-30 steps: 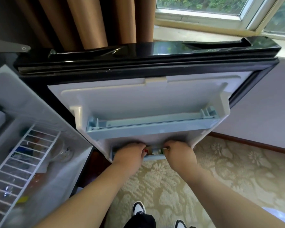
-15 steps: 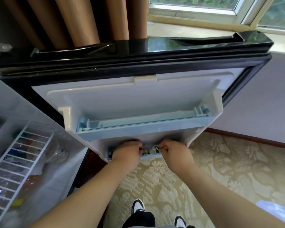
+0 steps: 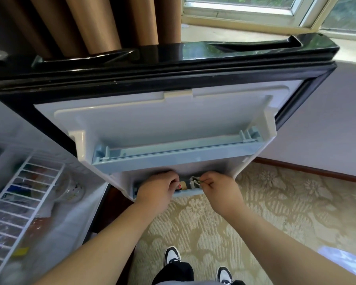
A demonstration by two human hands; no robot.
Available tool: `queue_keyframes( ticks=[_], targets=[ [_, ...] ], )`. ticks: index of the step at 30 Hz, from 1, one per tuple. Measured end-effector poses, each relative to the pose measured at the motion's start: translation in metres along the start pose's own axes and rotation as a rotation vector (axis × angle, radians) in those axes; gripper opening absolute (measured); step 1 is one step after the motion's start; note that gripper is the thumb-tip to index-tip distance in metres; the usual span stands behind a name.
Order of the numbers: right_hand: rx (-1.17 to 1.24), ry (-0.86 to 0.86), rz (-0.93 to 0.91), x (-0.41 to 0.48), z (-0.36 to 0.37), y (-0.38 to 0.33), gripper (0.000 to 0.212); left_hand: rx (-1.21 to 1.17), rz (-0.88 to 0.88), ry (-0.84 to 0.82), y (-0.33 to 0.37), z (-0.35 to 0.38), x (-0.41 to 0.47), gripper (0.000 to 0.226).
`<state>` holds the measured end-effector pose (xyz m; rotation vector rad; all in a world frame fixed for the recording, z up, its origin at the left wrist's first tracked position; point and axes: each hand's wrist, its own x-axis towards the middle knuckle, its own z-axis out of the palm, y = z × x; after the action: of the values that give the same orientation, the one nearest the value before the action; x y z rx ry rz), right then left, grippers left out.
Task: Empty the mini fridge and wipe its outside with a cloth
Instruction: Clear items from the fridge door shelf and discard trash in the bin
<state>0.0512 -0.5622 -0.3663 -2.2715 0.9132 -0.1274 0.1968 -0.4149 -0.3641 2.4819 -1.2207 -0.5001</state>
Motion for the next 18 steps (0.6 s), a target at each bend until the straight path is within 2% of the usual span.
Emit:
queue_keyframes(
  ticks=[9,18],
  targets=[
    [0.135,0.054,0.024,-0.006,-0.010,-0.010,0.011,-0.191,-0.040,0.231,-0.001,-0.010,-0.012,0.014],
    [0.176,0.088,-0.004,-0.009,-0.020,-0.020,0.010,-0.292,-0.058,0.363,0.000,-0.024,-0.026,0.012]
  ],
)
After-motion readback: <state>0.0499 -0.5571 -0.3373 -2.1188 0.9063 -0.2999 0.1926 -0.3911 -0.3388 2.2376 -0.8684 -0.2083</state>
